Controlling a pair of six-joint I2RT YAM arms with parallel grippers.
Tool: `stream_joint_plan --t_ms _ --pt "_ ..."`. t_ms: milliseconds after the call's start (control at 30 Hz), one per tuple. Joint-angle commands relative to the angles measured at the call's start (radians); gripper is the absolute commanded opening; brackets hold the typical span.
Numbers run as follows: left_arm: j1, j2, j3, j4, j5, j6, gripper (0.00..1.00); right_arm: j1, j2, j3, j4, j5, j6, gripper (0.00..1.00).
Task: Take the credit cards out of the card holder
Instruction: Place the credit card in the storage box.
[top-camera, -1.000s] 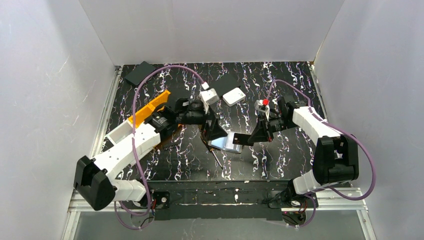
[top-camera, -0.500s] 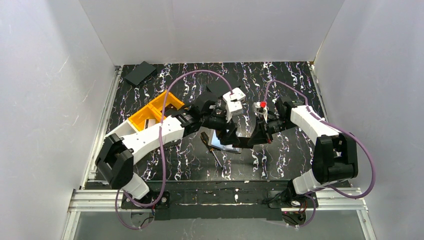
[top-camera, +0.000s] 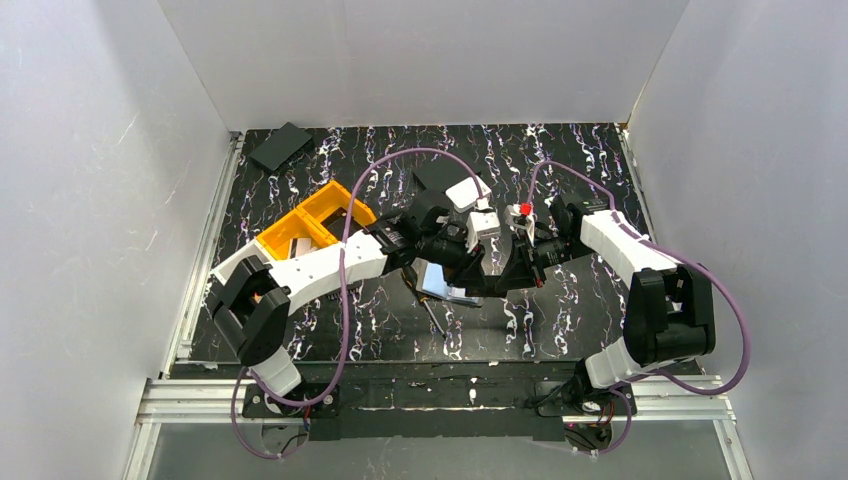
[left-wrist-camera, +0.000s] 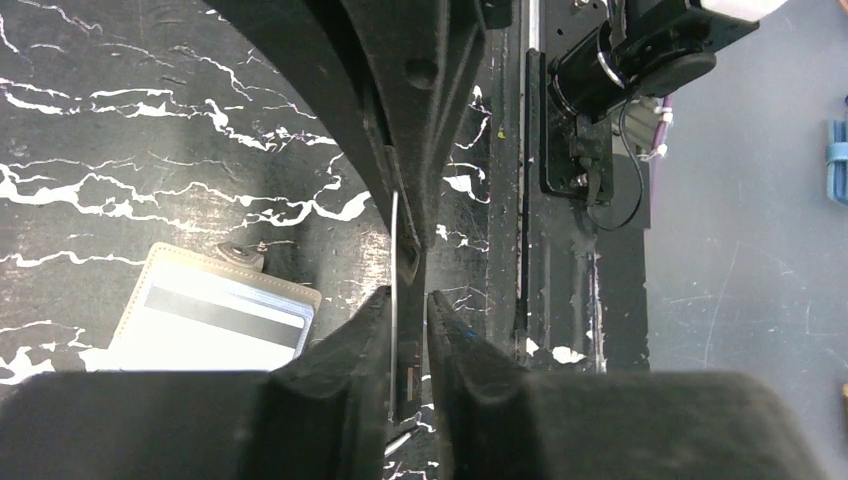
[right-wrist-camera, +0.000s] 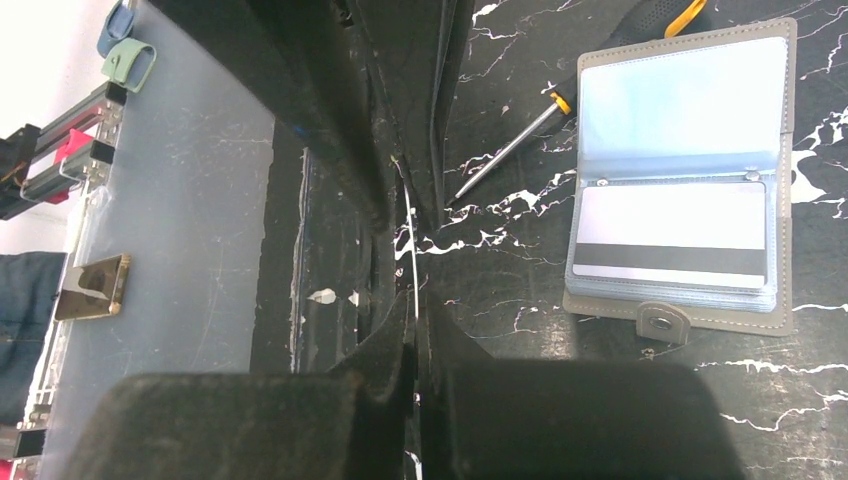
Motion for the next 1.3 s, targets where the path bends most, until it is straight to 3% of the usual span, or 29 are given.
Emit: stream_joint_plan --t_ms 0,67,200,367,433,500,800,967,1267 --pt "-0.003 0.005 0.065 -0.031 0.027 0.01 0.09 0.007 0.009 0.04 -0.025 -0.014 -0.024 0.01" --pt "-0.003 0.016 0.08 -0.059 0.031 0.013 0.0 0.008 0.01 0.039 -0.026 -0.012 -0.024 0.01" --pt "-0.002 0.009 0.083 -0.093 0.025 0.032 0.0 0.009 0.014 0.04 -0.025 -0.01 -0.024 0.02" --pt "0.003 -0.059 0.042 -0.154 -0.037 0.099 0.0 0.005 0.002 0.053 -0.031 -0.003 -0.018 0.7" --pt "0.01 -0.106 0.01 -0.17 -0.071 0.121 0.0 -0.007 -0.008 0.057 -0.03 0.0 -0.016 0.88" --pt "0.03 -0.163 -0.043 -0.178 -0.11 0.138 0.0 -0.031 -0.021 0.057 -0.033 -0.004 -0.016 0.97" --pt "0.23 -0.44 -0.194 -0.306 -0.314 0.276 0.0 -0.082 -0.053 0.048 -0.007 -0.013 0.007 0.98" --pt "0.367 -0.523 -0.265 -0.268 -0.433 0.348 0.0 -0.086 -0.057 0.047 -0.002 -0.01 0.011 0.98" --pt "0.544 -0.454 -0.274 -0.114 -0.44 0.378 0.0 -0.095 -0.059 0.038 0.014 -0.015 0.021 0.98"
